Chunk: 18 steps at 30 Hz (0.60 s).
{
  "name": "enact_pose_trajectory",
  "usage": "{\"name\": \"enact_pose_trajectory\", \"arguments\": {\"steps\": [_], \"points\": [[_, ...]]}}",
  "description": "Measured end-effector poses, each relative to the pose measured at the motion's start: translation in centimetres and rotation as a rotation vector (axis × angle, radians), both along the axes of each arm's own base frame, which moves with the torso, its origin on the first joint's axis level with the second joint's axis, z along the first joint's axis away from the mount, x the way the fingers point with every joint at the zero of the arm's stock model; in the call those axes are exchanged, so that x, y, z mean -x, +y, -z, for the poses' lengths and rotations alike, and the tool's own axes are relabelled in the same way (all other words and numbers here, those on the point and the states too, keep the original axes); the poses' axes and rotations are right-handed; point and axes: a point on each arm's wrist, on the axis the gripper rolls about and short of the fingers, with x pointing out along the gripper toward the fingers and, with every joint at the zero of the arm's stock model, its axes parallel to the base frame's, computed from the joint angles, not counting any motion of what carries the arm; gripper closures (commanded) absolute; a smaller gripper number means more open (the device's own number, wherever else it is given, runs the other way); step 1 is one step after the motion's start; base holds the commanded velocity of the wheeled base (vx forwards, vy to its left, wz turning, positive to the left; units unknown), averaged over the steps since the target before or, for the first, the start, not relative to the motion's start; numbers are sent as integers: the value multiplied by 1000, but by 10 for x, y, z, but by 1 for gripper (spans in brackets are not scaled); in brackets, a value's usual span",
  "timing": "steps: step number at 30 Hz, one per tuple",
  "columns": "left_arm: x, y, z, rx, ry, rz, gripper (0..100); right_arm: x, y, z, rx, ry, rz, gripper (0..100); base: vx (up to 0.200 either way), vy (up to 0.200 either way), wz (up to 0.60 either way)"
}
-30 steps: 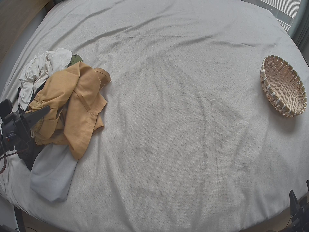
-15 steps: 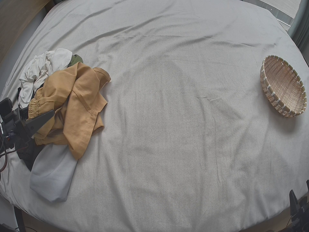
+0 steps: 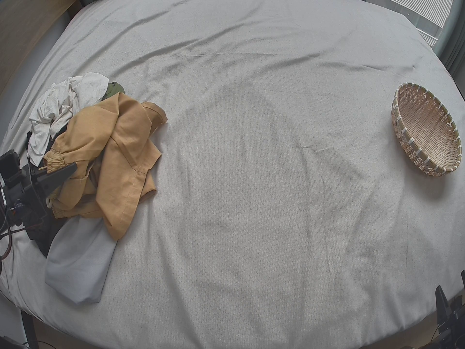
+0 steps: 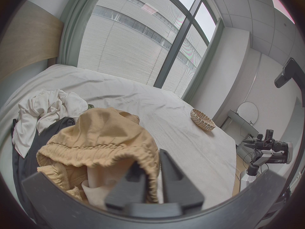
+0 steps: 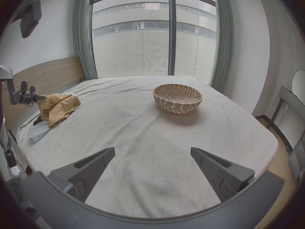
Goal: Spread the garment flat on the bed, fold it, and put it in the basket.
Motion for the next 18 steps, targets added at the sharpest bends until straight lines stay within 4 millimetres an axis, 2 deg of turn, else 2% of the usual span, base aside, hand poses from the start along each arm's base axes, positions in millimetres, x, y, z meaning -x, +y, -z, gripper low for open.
{"name": "enact_pose_trajectory", "arguments": {"steps": [9,13,18], "points": [[3,-3,-10,68,26,29,100,0,0,0,0,0,0,0,0,0,0],[9,-9,-27,217,103,64,100,0,0,0,0,0,1,0,0,0,0],[20,-19,-57,427,196,127,100,0,0,0,0,0,0,0,0,0,0]]}}
